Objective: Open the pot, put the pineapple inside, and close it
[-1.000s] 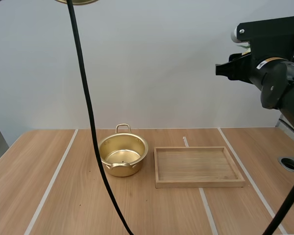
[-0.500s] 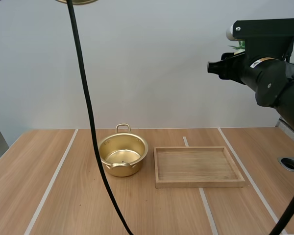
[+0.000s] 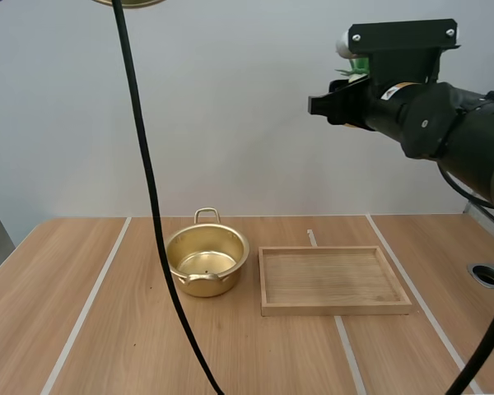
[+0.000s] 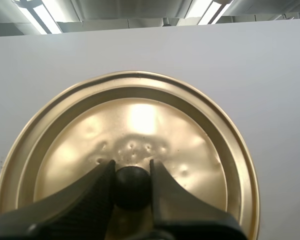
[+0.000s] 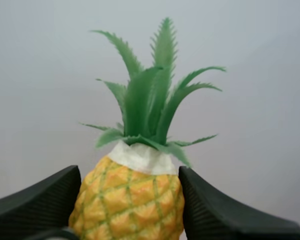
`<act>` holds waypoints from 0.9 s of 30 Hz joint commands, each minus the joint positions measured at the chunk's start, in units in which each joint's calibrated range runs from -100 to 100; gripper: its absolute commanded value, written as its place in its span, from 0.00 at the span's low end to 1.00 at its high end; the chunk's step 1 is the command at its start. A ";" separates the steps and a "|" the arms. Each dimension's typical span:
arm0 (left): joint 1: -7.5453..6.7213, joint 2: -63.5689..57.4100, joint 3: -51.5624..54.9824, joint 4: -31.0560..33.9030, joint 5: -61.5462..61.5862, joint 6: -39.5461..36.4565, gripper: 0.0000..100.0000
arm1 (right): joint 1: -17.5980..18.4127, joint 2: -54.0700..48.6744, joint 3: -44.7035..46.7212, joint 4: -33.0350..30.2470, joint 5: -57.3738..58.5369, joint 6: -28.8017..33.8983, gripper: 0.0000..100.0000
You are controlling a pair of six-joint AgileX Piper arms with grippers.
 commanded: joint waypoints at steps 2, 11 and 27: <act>-0.04 -0.21 -0.18 -0.15 -1.30 -0.27 0.00 | 2.91 2.07 -0.59 0.54 -1.14 -1.88 0.00; -0.04 -0.21 -0.18 -0.15 -1.30 -0.27 0.00 | 9.51 7.04 -0.59 0.54 -0.97 -4.12 0.00; -0.04 -0.21 -0.18 -0.15 -1.30 -0.27 0.00 | 19.00 20.55 -0.59 0.01 -3.27 -4.98 0.00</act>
